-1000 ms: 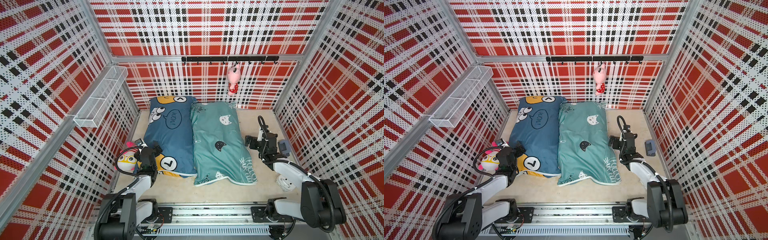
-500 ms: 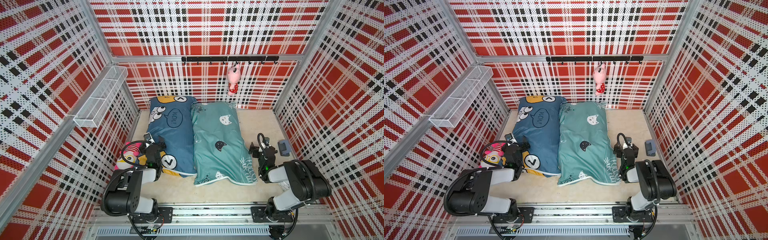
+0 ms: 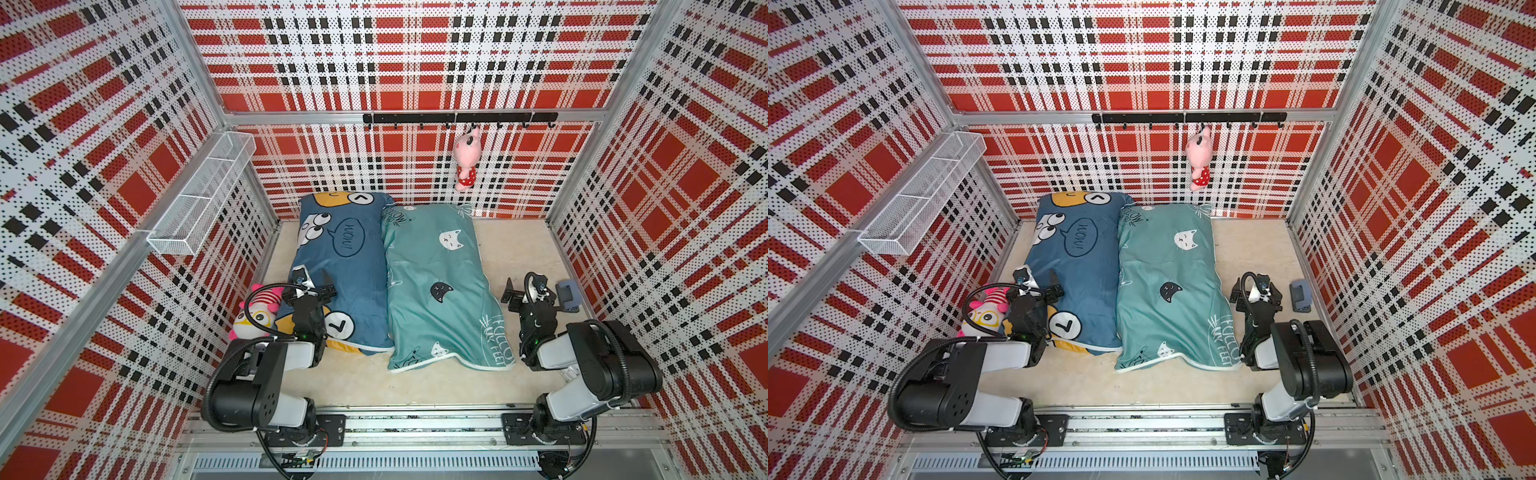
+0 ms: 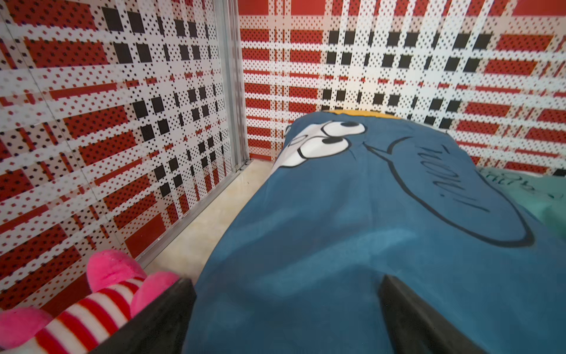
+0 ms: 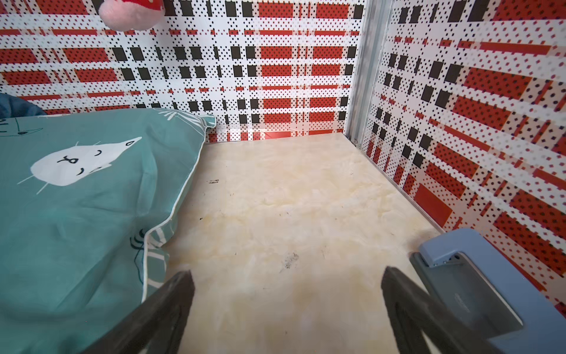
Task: Zip up pillowcases
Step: Reset both arms
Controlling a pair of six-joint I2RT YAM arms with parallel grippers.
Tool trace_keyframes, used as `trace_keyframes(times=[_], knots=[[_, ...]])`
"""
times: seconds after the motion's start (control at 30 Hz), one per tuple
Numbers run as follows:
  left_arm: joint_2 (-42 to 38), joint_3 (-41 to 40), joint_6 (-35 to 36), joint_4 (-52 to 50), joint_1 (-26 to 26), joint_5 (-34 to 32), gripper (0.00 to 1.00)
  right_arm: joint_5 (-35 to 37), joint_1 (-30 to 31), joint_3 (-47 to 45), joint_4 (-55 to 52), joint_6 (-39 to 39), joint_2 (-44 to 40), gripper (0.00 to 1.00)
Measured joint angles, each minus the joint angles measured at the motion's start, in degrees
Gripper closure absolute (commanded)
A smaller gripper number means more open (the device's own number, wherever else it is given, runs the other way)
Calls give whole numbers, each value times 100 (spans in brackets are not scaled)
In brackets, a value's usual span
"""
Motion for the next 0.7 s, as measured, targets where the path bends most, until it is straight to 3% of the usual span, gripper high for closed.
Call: trace_keyframes(times=[0.3,0.7], knots=[[400,-280,-111,1054,164,278,2,197,0,251,-260,35,0,0],[428,-308,-107,1222,164,278,2,321,33,308,-424,26,0,0]])
